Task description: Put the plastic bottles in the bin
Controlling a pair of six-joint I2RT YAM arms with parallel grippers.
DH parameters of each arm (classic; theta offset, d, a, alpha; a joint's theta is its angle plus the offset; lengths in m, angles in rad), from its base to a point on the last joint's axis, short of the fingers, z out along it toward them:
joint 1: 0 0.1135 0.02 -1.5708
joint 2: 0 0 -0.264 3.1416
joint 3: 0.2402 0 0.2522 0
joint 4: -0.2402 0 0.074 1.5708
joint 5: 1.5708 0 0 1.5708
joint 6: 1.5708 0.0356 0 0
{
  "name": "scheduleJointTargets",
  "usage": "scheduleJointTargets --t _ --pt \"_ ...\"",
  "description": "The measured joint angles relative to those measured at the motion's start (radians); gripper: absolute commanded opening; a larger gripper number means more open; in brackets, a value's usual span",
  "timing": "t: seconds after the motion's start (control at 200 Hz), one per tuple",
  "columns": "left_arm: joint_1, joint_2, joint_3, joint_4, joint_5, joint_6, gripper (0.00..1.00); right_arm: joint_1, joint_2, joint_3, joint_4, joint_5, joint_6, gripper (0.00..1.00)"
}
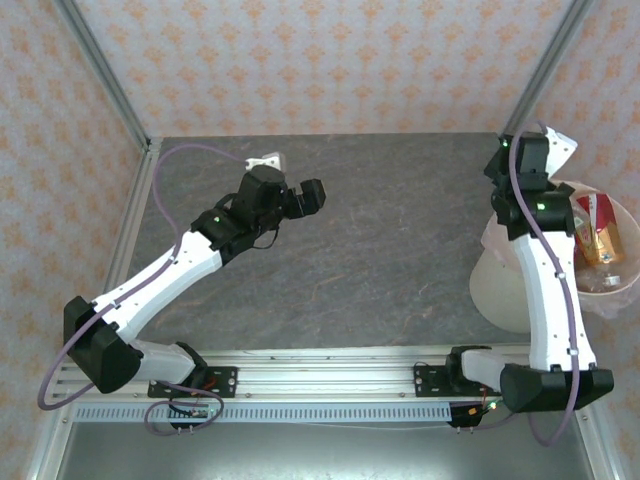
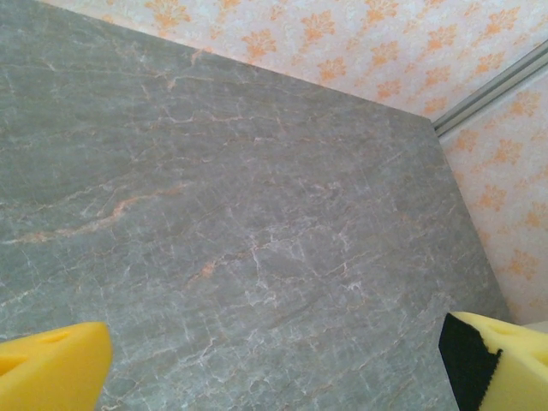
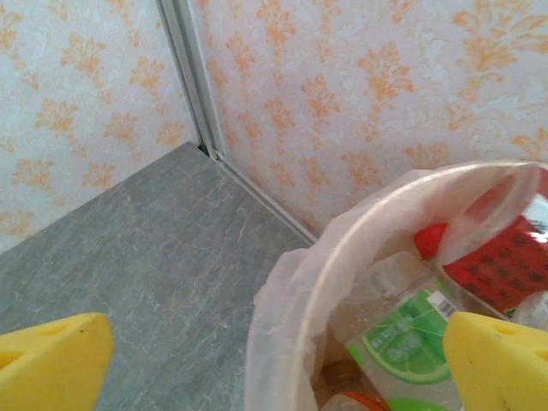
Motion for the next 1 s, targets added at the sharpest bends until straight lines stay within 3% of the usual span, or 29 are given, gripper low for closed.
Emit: scheduleJointTargets --t 0.671,0.771,1.001 --pt "-0.022 0.032 0.059 -0.051 -0.036 0.004 1.00 -0.006 -0.317 -0.175 -0.031 0.149 0.138 0.99" --pt "-0.022 0.025 0.058 -0.053 -0.051 0.008 1.00 -0.006 -0.342 -0.178 -0.028 0.091 0.137 0.99" --pt "-0.022 0.025 0.058 -0.053 -0.063 0.011 1.00 -0.006 -0.349 -0.170 0.025 -0.185 0.129 0.99"
